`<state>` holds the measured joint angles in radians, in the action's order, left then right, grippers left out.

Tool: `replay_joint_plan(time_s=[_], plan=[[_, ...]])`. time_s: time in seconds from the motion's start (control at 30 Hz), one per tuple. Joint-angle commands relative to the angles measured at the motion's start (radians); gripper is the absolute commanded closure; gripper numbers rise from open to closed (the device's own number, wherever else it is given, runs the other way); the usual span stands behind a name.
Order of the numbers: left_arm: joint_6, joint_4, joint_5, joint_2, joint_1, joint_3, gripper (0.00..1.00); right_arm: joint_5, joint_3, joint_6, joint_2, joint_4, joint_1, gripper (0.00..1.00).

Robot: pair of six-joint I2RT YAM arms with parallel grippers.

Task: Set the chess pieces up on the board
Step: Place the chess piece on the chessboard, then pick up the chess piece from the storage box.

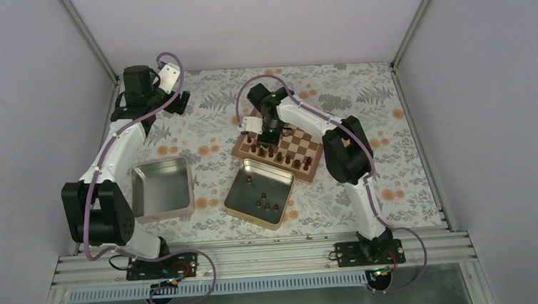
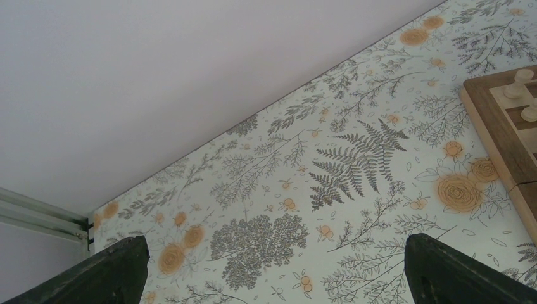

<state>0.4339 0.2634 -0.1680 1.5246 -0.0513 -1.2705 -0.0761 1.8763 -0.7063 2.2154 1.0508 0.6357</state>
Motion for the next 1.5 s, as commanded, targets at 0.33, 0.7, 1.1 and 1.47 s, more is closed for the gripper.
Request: replay_joint_plan(time_s=[0.33, 0.7, 1.1, 1.47], plan=[[0.005, -0.026, -0.008, -0.015, 0.005, 0.001, 0.0, 0.009, 0.026, 0.015, -0.099, -0.024, -0.006, 0.71], [0.004, -0.022, -0.003, -0.013, 0.006, -0.007, 0.0, 0.002, 0.003, 0.029, -0.246, 0.079, 0.094, 0.69], [-0.002, -0.02, -0.015, -0.009, 0.003, -0.012, 0.0, -0.048, -0.306, 0.097, -0.315, 0.057, 0.316, 0.63], [-0.002, -0.019, -0.014, -0.015, 0.001, -0.008, 0.0, 0.004, -0.422, 0.137, -0.305, -0.028, 0.334, 0.62]])
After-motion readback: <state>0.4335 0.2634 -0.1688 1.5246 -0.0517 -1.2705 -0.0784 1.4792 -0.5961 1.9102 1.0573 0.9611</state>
